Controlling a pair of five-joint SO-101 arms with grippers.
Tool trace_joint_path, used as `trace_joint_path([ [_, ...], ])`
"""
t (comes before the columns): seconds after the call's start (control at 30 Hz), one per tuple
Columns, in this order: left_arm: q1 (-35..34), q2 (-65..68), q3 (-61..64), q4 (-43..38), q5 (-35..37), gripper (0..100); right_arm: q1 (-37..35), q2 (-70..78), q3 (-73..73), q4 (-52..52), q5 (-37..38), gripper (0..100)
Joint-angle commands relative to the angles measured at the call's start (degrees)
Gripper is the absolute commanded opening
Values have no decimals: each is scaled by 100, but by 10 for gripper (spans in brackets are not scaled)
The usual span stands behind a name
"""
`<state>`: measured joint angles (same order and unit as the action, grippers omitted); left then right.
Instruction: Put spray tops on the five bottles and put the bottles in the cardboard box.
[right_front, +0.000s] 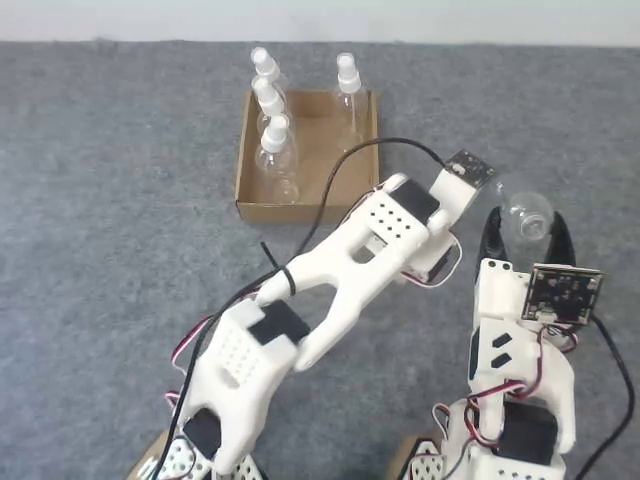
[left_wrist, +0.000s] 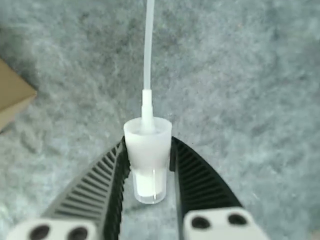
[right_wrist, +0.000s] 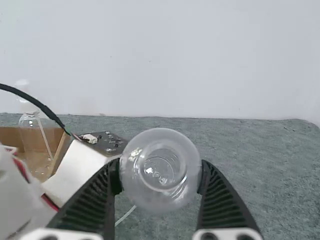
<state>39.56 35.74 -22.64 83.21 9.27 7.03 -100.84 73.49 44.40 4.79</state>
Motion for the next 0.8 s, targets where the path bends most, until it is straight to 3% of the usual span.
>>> trace_joint_path([
  [0.0, 0, -1204, 699, -422, 18, 9, 259, -84, -299, -163, -79, 42],
  [0.4, 0, -3560, 3108, -1574, 18, 9, 312, -84, -308, -163, -79, 41],
  [0.77, -9, -4949, 4075, -1837, 18, 9, 312, -84, -308, -163, -79, 41],
])
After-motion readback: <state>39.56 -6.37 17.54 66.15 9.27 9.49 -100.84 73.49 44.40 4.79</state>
